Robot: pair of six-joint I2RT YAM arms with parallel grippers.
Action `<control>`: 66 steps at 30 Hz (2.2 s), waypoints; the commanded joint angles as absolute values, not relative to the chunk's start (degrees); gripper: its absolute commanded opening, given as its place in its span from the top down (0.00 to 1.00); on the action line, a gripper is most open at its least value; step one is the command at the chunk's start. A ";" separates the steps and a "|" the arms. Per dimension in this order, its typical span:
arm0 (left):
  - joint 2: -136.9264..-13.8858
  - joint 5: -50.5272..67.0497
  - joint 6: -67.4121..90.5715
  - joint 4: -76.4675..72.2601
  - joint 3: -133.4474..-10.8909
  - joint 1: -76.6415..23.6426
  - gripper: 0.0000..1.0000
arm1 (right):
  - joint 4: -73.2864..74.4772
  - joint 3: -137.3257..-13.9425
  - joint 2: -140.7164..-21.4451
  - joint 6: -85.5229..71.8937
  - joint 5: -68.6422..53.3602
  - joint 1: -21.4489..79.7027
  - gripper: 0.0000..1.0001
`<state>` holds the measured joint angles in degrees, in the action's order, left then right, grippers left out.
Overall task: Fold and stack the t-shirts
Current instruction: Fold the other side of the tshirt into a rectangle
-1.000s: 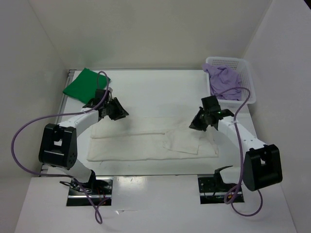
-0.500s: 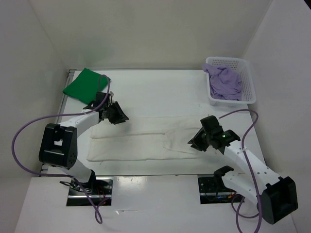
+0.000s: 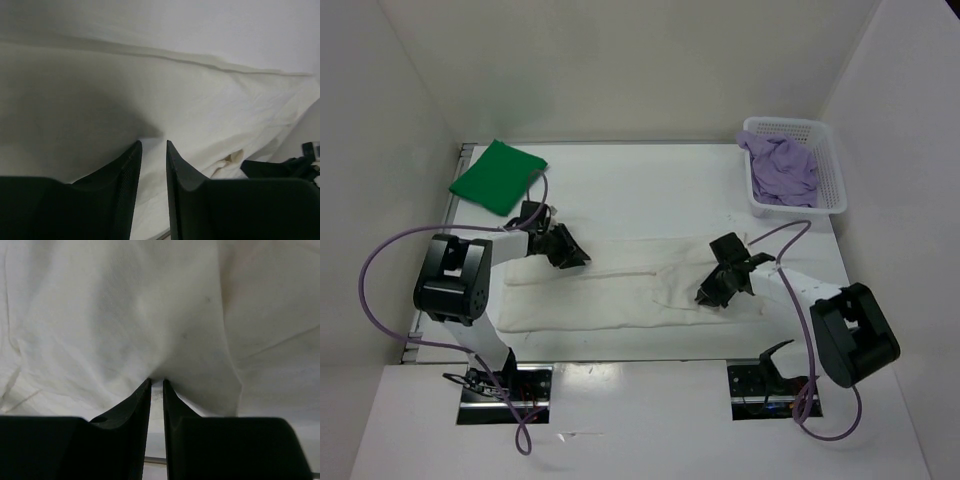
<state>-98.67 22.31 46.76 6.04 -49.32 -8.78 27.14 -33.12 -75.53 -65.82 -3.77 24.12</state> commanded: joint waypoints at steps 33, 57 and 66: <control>-89.74 21.18 44.38 8.61 -49.75 3.17 0.65 | 24.53 -34.98 -70.65 -56.34 -4.92 23.03 0.68; -89.74 21.18 45.44 7.56 -47.55 1.41 0.65 | 19.78 -40.42 -80.25 -53.09 -7.03 23.03 0.83; -89.74 21.18 46.49 6.50 -47.02 0.79 0.65 | 20.30 -40.43 -80.16 -52.56 -6.50 23.03 0.84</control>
<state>-91.59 21.19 45.52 8.43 -47.44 1.32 21.93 -38.35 -80.47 -53.25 -6.92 22.98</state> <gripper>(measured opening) 0.348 0.180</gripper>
